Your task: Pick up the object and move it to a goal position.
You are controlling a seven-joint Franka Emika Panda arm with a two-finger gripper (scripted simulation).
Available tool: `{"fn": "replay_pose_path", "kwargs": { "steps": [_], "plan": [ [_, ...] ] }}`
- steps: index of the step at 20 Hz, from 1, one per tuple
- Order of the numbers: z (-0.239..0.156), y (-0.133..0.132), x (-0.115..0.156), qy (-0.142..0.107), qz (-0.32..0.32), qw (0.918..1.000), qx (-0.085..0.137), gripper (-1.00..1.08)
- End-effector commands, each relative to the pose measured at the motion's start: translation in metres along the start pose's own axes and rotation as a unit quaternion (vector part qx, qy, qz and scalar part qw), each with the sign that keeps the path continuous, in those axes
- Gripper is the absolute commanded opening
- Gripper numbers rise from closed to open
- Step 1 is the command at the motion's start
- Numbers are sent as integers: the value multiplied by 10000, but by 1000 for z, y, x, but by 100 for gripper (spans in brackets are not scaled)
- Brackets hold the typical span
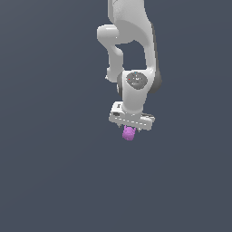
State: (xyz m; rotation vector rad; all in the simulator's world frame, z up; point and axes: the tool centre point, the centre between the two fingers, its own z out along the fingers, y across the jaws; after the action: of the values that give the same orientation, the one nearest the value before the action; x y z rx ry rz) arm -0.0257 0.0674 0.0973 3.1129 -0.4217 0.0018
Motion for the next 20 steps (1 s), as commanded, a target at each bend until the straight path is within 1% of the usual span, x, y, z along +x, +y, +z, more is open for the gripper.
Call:
{"fn": "replay_pose_path", "kwargs": {
  "steps": [1, 10, 20],
  "plan": [
    [4, -2, -2, -3, 89, 10000, 1, 100],
    [11, -3, -3, -8, 112, 9999, 0, 100],
    [52, -3, -4, -6, 131, 9999, 0, 100]
  ]
}}
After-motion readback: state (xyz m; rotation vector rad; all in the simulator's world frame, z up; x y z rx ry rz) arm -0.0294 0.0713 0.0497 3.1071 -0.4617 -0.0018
